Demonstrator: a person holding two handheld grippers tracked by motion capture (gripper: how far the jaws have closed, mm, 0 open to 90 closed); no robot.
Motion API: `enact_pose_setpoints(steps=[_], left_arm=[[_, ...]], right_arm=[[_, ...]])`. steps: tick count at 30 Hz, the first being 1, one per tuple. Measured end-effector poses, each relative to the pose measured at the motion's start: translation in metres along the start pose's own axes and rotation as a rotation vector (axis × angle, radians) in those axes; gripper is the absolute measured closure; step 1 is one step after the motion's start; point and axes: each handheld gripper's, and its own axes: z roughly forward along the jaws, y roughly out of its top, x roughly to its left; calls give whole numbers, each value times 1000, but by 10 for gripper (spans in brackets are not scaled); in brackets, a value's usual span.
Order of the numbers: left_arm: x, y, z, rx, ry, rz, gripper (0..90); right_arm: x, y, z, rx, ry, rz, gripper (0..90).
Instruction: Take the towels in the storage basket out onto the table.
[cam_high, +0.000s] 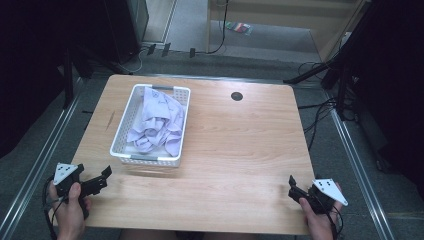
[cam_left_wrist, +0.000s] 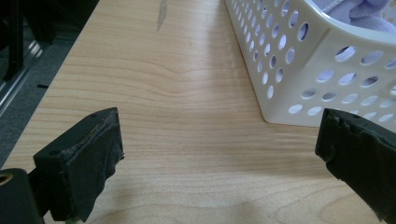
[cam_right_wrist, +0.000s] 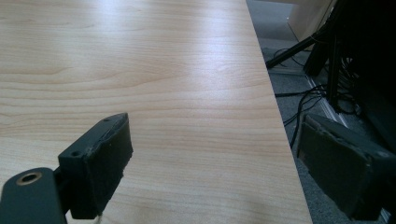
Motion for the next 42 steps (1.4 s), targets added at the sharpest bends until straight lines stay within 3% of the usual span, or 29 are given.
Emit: enact_pose_setpoints(steps=[8, 16, 25, 32, 35, 42], left_arm=[[-4, 7, -6, -8, -20, 3, 11], [-25, 30, -22, -27, -4, 68, 12], [-50, 73, -25, 49, -37, 121, 12], [-69, 109, -7, 124, -43, 170, 12], [-80, 122, 5, 162, -46, 206, 12], [-105, 146, 40, 256, -69, 247, 12]], right_arm=[[1, 0, -1, 6, -3, -2, 112], [1, 0, 0, 13, -12, 0, 115], [2, 0, 0, 16, -15, -4, 119], [2, 0, 0, 19, -17, -6, 119], [2, 0, 0, 21, -14, -5, 119], [2, 0, 1, 23, -13, -3, 119]])
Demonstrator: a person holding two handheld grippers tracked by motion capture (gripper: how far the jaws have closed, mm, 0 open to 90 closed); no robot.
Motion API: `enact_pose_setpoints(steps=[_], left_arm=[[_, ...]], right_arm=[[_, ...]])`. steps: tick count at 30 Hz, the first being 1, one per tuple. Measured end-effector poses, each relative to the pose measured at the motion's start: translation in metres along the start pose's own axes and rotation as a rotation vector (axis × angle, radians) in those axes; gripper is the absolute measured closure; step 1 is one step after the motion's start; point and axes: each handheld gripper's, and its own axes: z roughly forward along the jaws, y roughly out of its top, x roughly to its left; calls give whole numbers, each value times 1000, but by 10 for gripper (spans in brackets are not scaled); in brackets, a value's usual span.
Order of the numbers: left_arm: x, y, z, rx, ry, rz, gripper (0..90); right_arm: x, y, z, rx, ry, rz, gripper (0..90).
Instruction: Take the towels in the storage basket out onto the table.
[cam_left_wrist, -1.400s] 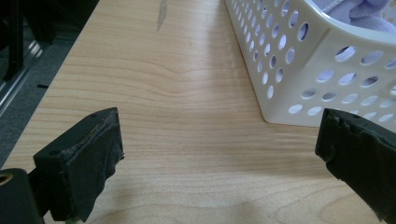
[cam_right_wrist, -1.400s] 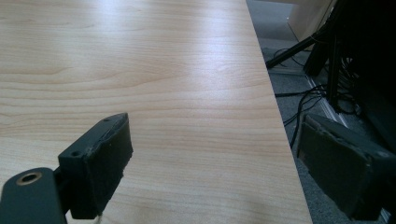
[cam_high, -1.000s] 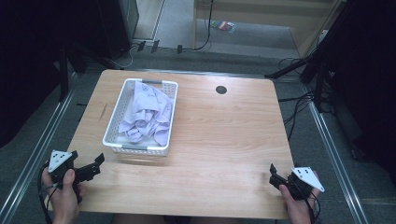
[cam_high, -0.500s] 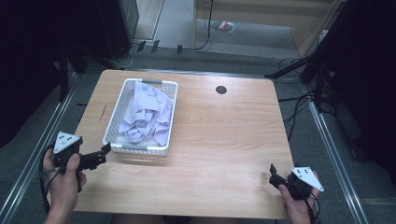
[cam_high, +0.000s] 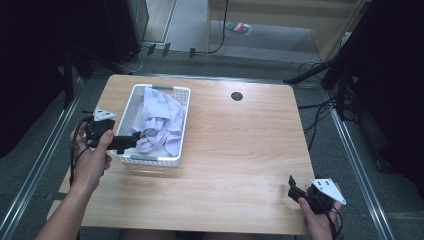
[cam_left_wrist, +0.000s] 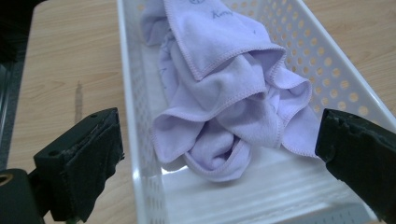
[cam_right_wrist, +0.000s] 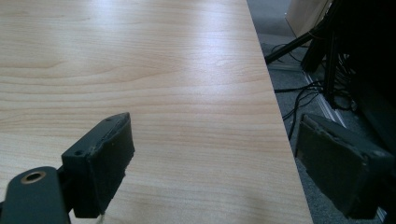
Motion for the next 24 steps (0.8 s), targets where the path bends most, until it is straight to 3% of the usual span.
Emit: enact_pose_setpoints(steps=[6, 12, 15, 17, 20, 23, 24], left_arm=[[-14, 19, 27, 82, 9, 38, 12], [-20, 36, 52, 152, -11, 17, 12], [-22, 43, 68, 181, -32, -20, 12], [-24, 46, 78, 209, -29, -23, 12], [-30, 48, 94, 250, 8, -8, 12], [-33, 49, 109, 298, 18, -23, 12], [-34, 49, 113, 311, 20, -45, 12]], right_arm=[[0, 0, 0, 2, 3, 2, 118], [0, 0, 0, 3, 5, -2, 118], [0, 0, 1, 5, 8, -3, 118], [-1, 0, 1, 9, 12, -5, 117], [-1, 0, 1, 9, 11, -3, 117], [-1, 0, 1, 9, 15, 2, 117], [-2, 0, 1, 8, 15, 2, 117]])
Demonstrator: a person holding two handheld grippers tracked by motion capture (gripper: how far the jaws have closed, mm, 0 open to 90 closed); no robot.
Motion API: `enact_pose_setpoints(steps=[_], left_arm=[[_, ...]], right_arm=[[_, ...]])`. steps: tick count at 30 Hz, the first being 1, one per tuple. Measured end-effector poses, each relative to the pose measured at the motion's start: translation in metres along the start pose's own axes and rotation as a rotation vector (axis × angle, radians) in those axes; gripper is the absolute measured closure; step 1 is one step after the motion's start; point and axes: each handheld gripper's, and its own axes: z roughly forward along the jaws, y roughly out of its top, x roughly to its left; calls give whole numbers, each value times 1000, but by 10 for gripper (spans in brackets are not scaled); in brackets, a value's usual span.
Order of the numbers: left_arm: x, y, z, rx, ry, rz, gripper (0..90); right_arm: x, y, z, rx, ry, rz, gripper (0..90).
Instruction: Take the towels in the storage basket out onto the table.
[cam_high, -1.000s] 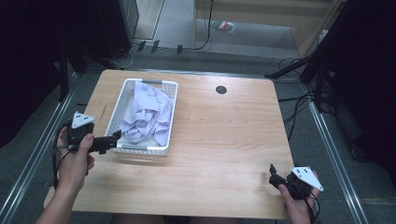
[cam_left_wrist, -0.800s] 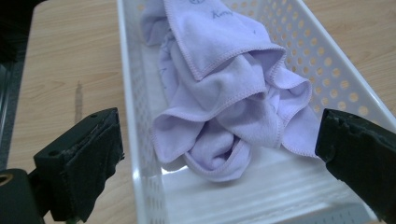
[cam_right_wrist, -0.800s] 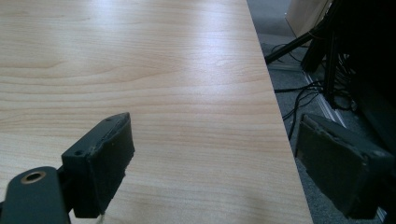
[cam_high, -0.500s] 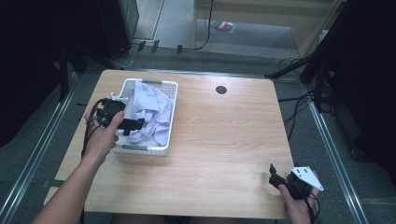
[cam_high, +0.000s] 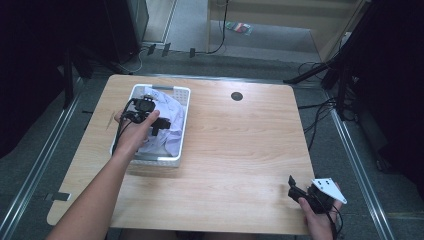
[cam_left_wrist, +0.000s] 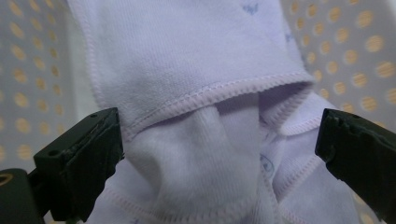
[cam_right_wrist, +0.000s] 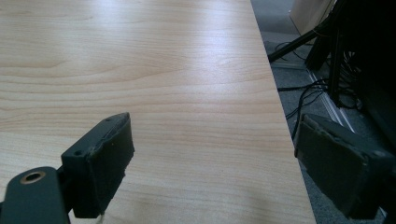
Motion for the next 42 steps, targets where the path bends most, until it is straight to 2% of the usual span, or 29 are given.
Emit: enact_pose_setpoints(steps=[2, 5, 8, 9, 13, 19, 23, 27, 31, 34, 36, 38, 42], left_arm=[[-1, 1, 8, 27, 0, -4, 12], [-3, 2, 21, 69, 27, -12, 12], [-3, 3, 27, 67, 48, -19, 12], [-3, 3, 30, 83, 42, -26, 12], [-7, 5, 40, 153, 62, -19, 8], [-8, 3, 51, 188, 76, 1, 0], [-6, 3, 55, 190, 86, 9, 20], [-9, 3, 52, 183, 106, 28, 98], [-7, 2, 46, 155, 112, 64, 349], [-1, 1, 43, 141, 95, 58, 483], [2, 1, 42, 130, 79, 44, 523], [2, 1, 40, 130, 84, 44, 550], [2, 3, 34, 113, 70, 26, 572]], right_arm=[[0, 0, 0, -1, 0, 1, 117], [-1, 0, 0, -2, 3, 4, 116], [-1, 0, 0, 1, 4, 3, 116], [-1, 0, 0, 1, 4, 3, 116], [-1, 0, 1, 0, 3, 4, 116], [-1, 0, 1, 0, 3, 3, 116], [-1, 0, 1, 2, 7, 1, 116], [-1, 0, 1, 3, 8, 1, 116], [-1, 1, 1, 2, 11, -1, 116], [-1, 1, 1, 6, 12, 1, 116], [-1, 1, 1, 7, 12, 0, 116], [-1, 1, 1, 7, 11, 1, 116], [-1, 1, 1, 6, 14, 5, 116]])
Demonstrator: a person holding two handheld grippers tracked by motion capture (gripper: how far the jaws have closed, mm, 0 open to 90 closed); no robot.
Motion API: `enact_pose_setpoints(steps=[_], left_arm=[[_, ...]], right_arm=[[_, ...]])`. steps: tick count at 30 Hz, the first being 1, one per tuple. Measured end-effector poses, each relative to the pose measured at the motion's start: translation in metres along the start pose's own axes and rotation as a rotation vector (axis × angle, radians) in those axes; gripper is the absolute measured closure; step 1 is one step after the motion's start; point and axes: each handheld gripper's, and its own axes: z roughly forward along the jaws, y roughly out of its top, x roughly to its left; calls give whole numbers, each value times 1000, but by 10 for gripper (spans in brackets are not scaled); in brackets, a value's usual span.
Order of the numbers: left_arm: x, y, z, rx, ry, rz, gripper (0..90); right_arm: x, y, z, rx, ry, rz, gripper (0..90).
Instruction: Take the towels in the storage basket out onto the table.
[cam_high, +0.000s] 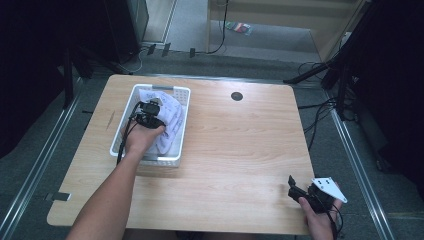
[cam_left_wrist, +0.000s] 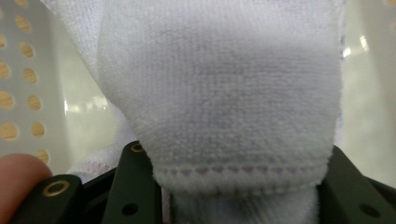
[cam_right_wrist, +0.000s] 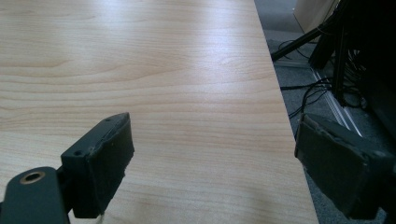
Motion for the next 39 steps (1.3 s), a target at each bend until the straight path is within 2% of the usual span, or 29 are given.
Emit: enact_pose_setpoints(steps=[5, 11, 12, 16, 23, 26, 32, 38, 39], left_arm=[[6, 3, -15, -31, -18, -27, 574], [13, 6, -39, -56, -28, -27, 574], [15, 7, -43, -58, -26, -17, 574], [21, 7, -60, -94, -23, -31, 573], [28, 11, -82, -117, -30, -36, 572], [27, 14, -92, -126, -41, -46, 571], [19, 23, -112, -156, -41, -22, 570], [3, 29, -121, -172, -57, -5, 569], [-1, 30, -122, -182, -72, 6, 568]], right_arm=[[0, 0, 0, 0, -1, -1, 117], [0, 0, 0, 1, -6, -3, 119], [0, 0, 0, 1, -6, -3, 119], [0, 0, 0, 2, -8, -5, 119], [1, 0, 0, 4, -8, -6, 120], [1, 0, 0, 6, -9, -5, 119], [1, 0, 0, 6, -10, -7, 120], [1, 0, 0, 6, -9, -6, 120], [1, 0, 0, 6, -9, -6, 119]])
